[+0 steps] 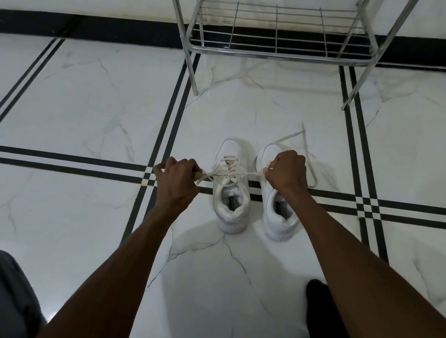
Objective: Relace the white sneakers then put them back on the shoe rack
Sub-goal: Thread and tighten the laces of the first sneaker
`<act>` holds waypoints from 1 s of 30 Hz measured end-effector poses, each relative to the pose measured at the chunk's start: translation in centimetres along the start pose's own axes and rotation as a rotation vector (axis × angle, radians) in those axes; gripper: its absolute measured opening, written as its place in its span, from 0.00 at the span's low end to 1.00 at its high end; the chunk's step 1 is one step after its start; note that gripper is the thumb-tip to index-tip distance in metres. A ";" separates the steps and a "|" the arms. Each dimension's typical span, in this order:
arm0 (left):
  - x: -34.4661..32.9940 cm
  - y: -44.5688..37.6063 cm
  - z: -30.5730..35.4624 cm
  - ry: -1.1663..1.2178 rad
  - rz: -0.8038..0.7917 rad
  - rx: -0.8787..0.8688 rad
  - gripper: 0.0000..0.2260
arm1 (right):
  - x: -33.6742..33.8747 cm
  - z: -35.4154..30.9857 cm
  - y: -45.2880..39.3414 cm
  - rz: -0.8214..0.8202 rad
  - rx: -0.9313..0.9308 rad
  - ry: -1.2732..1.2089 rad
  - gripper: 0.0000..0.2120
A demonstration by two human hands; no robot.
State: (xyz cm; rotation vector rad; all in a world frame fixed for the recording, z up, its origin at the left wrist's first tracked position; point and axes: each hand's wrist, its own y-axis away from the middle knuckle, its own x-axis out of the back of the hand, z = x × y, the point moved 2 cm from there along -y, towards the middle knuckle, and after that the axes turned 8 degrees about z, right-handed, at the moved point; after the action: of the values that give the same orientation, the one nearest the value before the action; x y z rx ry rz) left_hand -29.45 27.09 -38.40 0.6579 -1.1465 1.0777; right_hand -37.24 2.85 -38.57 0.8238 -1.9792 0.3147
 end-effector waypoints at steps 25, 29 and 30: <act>-3.2 0.6 -1.1 0.460 -0.155 0.209 0.08 | -0.3 -4.9 4.5 -0.279 0.722 0.135 0.16; -2.3 0.5 -0.9 0.470 -0.173 0.217 0.09 | -1.1 -4.9 4.5 -0.237 0.684 0.103 0.05; -2.1 0.5 -1.0 0.477 -0.170 0.225 0.08 | -0.8 -5.0 4.2 -0.253 0.612 0.010 0.04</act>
State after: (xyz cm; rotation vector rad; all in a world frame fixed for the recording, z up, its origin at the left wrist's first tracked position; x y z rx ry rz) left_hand -29.62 27.42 -40.73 0.6155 -0.5548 1.1480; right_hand -36.36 8.92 -36.18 1.4373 -1.7526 0.7914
